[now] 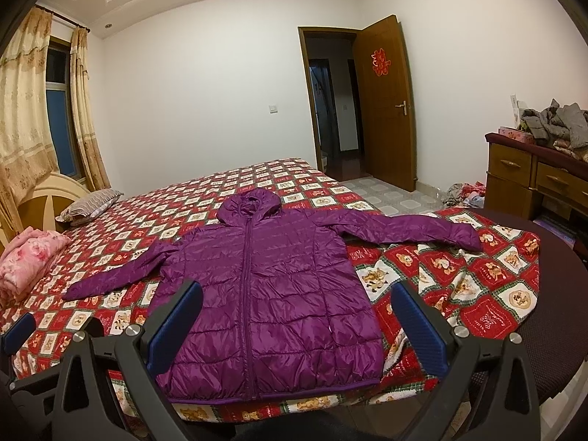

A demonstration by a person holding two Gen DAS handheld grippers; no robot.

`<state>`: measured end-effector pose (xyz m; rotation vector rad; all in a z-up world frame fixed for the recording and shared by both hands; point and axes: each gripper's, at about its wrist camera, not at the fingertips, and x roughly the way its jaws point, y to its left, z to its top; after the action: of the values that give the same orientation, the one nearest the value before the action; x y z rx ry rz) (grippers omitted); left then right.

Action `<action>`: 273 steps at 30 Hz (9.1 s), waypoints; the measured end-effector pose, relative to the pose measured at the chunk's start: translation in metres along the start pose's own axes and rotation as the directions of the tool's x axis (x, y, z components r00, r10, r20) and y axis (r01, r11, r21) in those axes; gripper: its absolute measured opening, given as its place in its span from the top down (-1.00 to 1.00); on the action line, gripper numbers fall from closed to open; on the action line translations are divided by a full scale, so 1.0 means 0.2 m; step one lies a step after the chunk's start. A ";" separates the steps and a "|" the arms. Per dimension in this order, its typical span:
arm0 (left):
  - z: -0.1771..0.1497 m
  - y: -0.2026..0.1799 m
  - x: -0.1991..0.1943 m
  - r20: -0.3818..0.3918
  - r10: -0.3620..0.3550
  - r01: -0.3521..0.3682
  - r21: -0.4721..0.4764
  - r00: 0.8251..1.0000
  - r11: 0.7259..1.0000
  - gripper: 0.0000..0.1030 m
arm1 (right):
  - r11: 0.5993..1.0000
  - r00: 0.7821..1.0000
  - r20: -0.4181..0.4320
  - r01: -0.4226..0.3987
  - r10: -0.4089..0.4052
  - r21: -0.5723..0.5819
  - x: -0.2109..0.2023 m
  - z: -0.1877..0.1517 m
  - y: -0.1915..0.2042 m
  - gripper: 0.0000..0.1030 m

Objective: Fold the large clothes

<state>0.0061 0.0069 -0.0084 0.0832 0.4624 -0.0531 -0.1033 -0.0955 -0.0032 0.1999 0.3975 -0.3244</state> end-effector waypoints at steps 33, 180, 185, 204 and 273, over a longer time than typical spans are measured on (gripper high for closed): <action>0.27 -0.05 0.96 -0.187 -0.045 0.050 0.020 0.981 0.999 -1.00 | 0.982 0.972 -0.169 0.175 -0.161 0.075 1.02 0.32 -0.44 -0.98; -0.04 1.66 2.25 -0.528 0.428 -0.673 -0.476 0.734 0.566 0.56 | 0.985 0.920 -0.378 0.047 -0.106 -0.164 1.93 -0.10 -0.13 -0.23; 0.01 1.64 2.19 -0.494 0.427 -0.646 -0.466 0.757 0.605 0.86 | 0.986 0.921 -0.376 0.045 -0.105 -0.163 1.92 -0.10 -0.13 -0.23; 0.85 0.43 1.83 0.094 0.227 -0.211 -0.157 0.969 0.965 0.87 | 0.992 0.928 -0.367 0.021 -0.066 -0.125 1.91 -0.11 -0.16 -0.26; 0.19 0.16 2.26 -0.380 0.202 -0.225 -0.016 0.903 0.974 -1.00 | 0.936 0.880 -0.322 0.309 -0.350 -0.171 1.72 0.06 -0.35 -0.41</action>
<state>0.4282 0.0210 -0.1752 0.0858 0.8374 0.1968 0.1765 -0.2563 -0.1418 0.0736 0.8051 -0.6055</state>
